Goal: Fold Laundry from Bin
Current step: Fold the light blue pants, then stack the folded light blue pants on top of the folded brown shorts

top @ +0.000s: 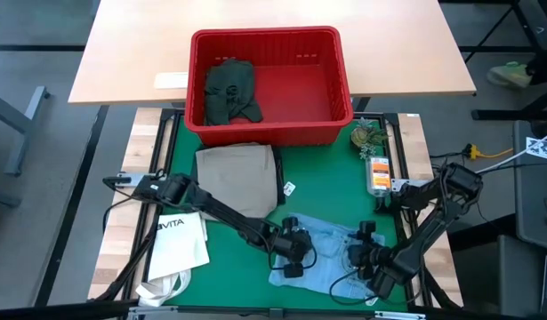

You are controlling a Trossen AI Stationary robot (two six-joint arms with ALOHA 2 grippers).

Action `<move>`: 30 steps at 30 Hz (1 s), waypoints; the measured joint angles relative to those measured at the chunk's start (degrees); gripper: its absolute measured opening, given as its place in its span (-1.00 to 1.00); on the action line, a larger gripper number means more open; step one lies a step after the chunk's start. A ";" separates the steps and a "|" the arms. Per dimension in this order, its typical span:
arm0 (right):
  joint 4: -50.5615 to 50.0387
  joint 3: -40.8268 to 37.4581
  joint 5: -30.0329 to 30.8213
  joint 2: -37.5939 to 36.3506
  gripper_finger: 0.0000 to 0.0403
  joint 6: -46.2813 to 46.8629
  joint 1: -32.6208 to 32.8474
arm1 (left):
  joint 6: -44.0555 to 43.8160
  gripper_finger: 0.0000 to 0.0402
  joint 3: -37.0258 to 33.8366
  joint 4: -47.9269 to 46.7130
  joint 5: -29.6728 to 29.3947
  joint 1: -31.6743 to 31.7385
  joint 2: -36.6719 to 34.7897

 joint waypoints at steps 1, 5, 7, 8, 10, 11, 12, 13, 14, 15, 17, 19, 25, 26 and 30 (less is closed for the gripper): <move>-1.54 0.80 -0.20 -0.16 0.15 0.02 0.00 | 0.02 -0.59 -0.01 -0.26 0.62 0.04 -0.24; -8.07 4.68 -0.74 -1.29 0.15 -0.43 -0.02 | 0.01 -0.59 0.43 -2.06 3.26 0.12 -1.07; -10.37 7.17 0.02 -2.11 0.15 -1.11 -0.02 | 0.01 -0.59 1.19 -4.52 4.56 0.14 -1.48; -11.28 8.60 0.27 -2.42 0.15 -1.79 -0.02 | -0.01 -0.59 1.41 -5.31 5.29 0.14 -1.64; -13.76 11.29 0.62 -2.63 0.15 -3.36 -0.02 | -0.06 -0.59 2.13 -7.62 6.17 0.04 -2.02; -14.97 12.62 0.85 -2.63 0.15 -4.33 -0.02 | -0.09 -0.59 2.51 -8.87 6.48 -0.04 -2.16; -15.74 14.03 0.91 -2.63 0.15 -5.44 0.00 | -0.24 -0.59 3.02 -9.92 6.64 -0.07 -2.33; -16.56 15.58 1.04 -2.63 0.15 -6.53 0.00 | -0.58 -0.59 3.64 -11.07 6.68 -0.12 -2.68; -17.59 16.97 0.99 -2.63 0.15 -7.67 0.00 | -0.97 -0.59 4.42 -12.52 6.94 -0.12 -2.89; -18.59 18.28 0.69 -2.65 0.15 -8.86 0.02 | -1.13 -0.59 5.37 -13.71 7.57 -0.12 -3.05; -19.58 20.91 0.11 -2.71 0.15 -11.42 0.02 | -1.15 -0.59 7.87 -16.32 9.31 -0.12 -3.12; -20.64 23.25 -0.43 -2.71 0.15 -12.79 0.02 | -1.13 -0.59 10.51 -20.14 10.54 -0.17 -3.12; -21.28 27.06 -6.51 -2.80 0.15 -13.01 0.10 | 1.33 -0.59 15.86 -27.29 15.18 -0.63 -3.23; -21.33 27.13 -7.53 -2.80 0.15 -13.22 0.09 | 2.66 -0.59 16.63 -27.13 16.57 -0.85 -3.23; -21.40 27.13 -9.94 -2.80 0.15 -15.18 0.09 | 4.92 -0.59 19.83 -28.83 20.01 -2.40 -3.25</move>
